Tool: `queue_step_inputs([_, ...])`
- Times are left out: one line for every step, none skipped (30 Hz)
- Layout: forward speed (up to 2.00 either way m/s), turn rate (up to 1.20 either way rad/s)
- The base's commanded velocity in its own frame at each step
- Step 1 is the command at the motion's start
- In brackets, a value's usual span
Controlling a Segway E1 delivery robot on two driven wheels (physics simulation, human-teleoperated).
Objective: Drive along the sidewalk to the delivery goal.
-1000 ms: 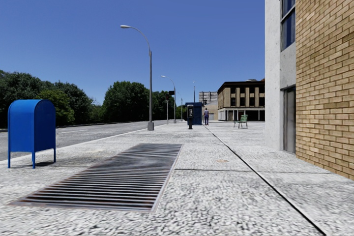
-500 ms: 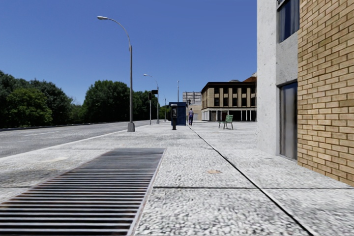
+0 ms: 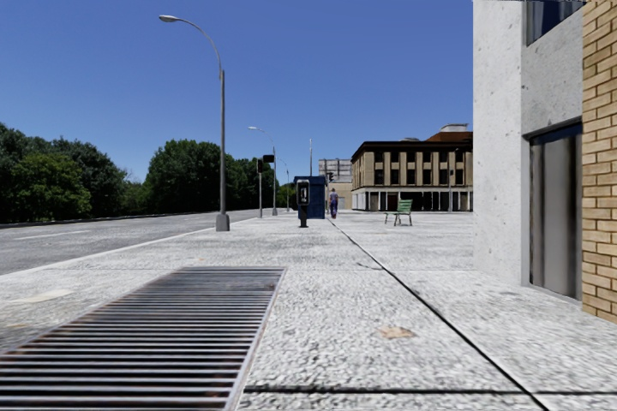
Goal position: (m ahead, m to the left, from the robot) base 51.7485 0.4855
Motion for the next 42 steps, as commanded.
queue_step_inputs([1.48, 0.00])
queue_step_inputs([1.48, 0.00])
queue_step_inputs([1.48, 0.00])
queue_step_inputs([1.48, 0.00])
queue_step_inputs([1.48, 0.00])
queue_step_inputs([1.48, 0.00])
queue_step_inputs([1.48, 0.00])
queue_step_inputs([1.48, 0.00])
queue_step_inputs([1.48, 0.00])
queue_step_inputs([1.48, 0.00])
queue_step_inputs([1.48, 0.00])
queue_step_inputs([1.48, 0.00])
queue_step_inputs([1.48, 0.00])
queue_step_inputs([1.48, 0.00])
queue_step_inputs([1.48, 0.00])
queue_step_inputs([1.48, 0.00])
queue_step_inputs([1.48, 0.00])
queue_step_inputs([1.48, 0.00])
queue_step_inputs([1.48, -0.03])
queue_step_inputs([1.48, -0.03])
queue_step_inputs([1.48, -0.25])
queue_step_inputs([1.48, -0.50])
queue_step_inputs([1.48, -0.71])
queue_step_inputs([1.48, -0.81])
queue_step_inputs([1.48, -0.81])
queue_step_inputs([1.48, -0.83])
queue_step_inputs([1.48, -0.75])
queue_step_inputs([1.48, -0.01])
queue_step_inputs([1.48, 0.00])
queue_step_inputs([1.48, 0.00])
queue_step_inputs([1.48, 0.00])
queue_step_inputs([1.48, 0.00])
queue_step_inputs([1.48, 0.00])
queue_step_inputs([1.48, 0.00])
queue_step_inputs([1.48, 0.00])
queue_step_inputs([1.48, 0.00])
queue_step_inputs([1.48, 0.00])
queue_step_inputs([1.48, 0.00])
queue_step_inputs([1.48, 0.00])
queue_step_inputs([1.48, 0.00])
queue_step_inputs([1.48, 0.00])
queue_step_inputs([1.48, 0.00])
